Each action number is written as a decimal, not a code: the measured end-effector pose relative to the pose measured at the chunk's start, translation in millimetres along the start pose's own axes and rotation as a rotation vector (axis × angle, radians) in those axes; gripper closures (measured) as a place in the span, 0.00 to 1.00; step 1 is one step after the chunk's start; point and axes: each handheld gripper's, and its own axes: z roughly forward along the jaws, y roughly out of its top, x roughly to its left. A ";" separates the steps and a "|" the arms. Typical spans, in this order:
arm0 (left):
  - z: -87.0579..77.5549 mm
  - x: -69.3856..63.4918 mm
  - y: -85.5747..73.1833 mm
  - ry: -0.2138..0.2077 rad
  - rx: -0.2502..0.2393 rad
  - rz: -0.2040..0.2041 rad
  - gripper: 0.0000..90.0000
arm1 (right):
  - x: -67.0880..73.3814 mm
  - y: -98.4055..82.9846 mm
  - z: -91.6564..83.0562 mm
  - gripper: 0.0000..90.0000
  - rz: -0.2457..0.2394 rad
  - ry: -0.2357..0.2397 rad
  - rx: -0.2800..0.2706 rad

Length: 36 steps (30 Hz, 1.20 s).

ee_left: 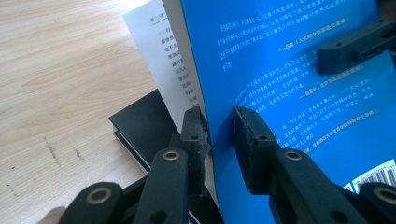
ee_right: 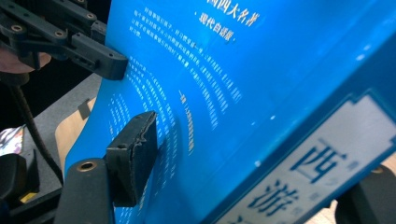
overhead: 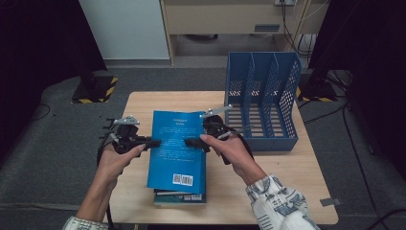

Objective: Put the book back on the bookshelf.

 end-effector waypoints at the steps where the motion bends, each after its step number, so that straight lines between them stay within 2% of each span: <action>1: -0.1 0.0 -0.1 0.002 -0.002 -0.002 0.82 | 0.3 0.9 -0.1 0.38 0.008 -0.004 -0.002; 6: -3.0 0.9 0.4 -0.004 -0.005 -0.012 0.82 | -4.0 5.5 1.0 0.46 0.042 0.008 0.007; 10: -8.2 2.1 3.7 0.008 -0.031 -0.018 0.82 | -1.0 16.9 -2.1 0.50 0.019 -0.004 0.005; 13: -13.6 4.1 11.0 0.018 -0.048 -0.021 0.82 | 1.7 32.3 -4.1 0.54 -0.009 -0.025 -0.005; 18: -16.9 4.9 18.8 0.033 -0.057 -0.015 0.83 | -1.2 45.4 -4.9 0.58 -0.012 -0.031 -0.025; 24: -19.9 7.1 24.3 0.043 -0.069 -0.003 0.83 | -1.5 52.0 -6.2 0.60 -0.024 -0.034 -0.047; 30: -17.6 17.4 34.4 0.035 -0.074 -0.015 0.83 | -3.6 60.2 -4.5 0.61 -0.041 -0.060 -0.073; 36: -13.1 27.1 45.6 0.046 -0.079 -0.015 0.84 | -9.5 69.9 -1.1 0.63 -0.054 -0.097 -0.114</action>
